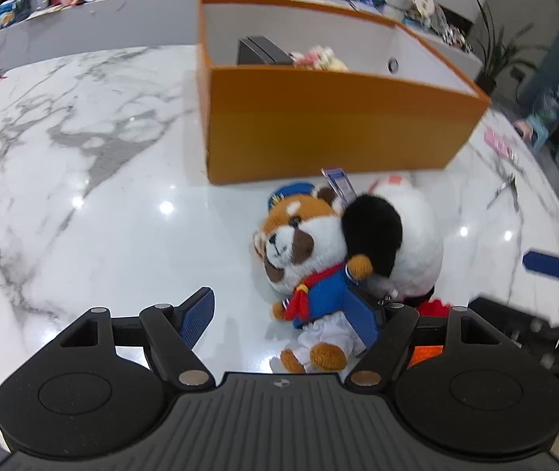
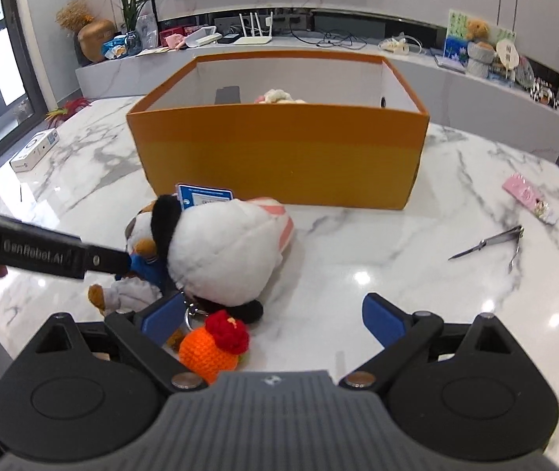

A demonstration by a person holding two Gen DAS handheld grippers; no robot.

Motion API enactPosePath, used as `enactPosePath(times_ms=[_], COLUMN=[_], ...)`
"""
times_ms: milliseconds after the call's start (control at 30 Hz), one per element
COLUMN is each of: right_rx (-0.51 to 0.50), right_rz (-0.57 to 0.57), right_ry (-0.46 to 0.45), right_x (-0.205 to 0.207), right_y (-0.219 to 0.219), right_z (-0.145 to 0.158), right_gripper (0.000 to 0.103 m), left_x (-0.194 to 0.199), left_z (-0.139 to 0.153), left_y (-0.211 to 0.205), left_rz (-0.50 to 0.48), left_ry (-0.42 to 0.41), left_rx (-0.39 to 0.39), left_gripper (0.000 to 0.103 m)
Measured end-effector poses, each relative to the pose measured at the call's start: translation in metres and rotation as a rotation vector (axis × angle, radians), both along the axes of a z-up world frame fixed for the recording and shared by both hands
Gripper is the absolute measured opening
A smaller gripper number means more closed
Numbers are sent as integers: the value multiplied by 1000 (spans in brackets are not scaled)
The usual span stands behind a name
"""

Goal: Organize objects
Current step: 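Move left gripper to the brown sailor plush while right gripper approaches the orange crocheted ball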

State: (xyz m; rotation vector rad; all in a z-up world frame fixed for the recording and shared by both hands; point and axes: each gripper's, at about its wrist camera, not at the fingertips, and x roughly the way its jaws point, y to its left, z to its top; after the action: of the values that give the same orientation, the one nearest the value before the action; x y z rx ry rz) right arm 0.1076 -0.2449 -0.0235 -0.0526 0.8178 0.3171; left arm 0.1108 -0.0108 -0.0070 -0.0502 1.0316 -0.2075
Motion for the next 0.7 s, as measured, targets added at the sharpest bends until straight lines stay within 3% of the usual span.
enactPosePath(times_ms=[133, 300, 433, 567, 700], right_rx=[-2, -1, 21, 28, 24], right_rz=[-9, -23, -36, -26, -21], right_ry=[16, 28, 34, 36, 47], right_x=[5, 9, 12, 11, 12], right_y=[-7, -16, -21, -20, -21], right_z=[-5, -10, -12, -12, -14], right_gripper=[97, 97, 97, 97, 97], left_x=[2, 4, 6, 10, 11], left_z=[-11, -10, -16, -29, -26], left_y=[-7, -11, -17, -28, -14], left_rz=[-16, -35, -67, -59, -22], left_ry=[1, -4, 23, 38, 64], left_rx=[-4, -38, -110, 9, 47], left_gripper=[94, 94, 94, 95, 95])
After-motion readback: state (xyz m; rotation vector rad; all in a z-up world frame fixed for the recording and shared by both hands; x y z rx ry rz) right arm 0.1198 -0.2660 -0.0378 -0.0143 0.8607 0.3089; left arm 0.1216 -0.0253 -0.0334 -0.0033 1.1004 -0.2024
